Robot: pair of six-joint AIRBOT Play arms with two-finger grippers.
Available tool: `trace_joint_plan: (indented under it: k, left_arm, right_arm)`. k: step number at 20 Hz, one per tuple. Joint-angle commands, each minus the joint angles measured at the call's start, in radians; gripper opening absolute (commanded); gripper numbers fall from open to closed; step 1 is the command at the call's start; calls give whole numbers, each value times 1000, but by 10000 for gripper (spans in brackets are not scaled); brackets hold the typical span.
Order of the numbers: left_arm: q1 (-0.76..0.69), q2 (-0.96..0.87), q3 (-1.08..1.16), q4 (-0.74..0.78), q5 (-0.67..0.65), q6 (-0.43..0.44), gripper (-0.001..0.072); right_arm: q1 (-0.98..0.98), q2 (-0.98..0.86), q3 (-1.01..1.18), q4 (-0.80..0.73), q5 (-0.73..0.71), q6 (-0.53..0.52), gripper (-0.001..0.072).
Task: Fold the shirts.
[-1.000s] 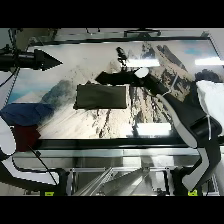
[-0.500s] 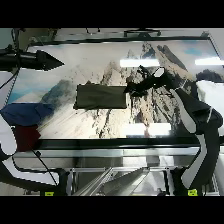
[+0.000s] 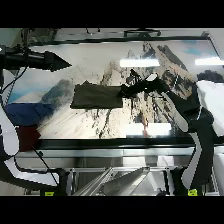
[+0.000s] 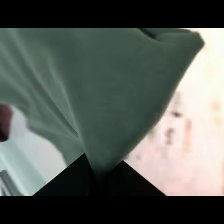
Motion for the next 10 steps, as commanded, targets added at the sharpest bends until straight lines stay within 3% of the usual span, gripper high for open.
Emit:
trace_joint_plan:
  k: [1, 5, 10]
  left_arm:
    - [-14, -1, 0, -2, -1, -1, 22]
    - [-14, -1, 0, 0, -5, -1, 22]
    - [-14, -1, 0, -1, -31, -2, 22]
  right_arm:
    - [-20, 89, 2, 83, 11, -68, 22]
    - [-152, 314, 2, -53, 23, 22, 21]
    - [-362, 594, 2, -333, 187, 188, 21]
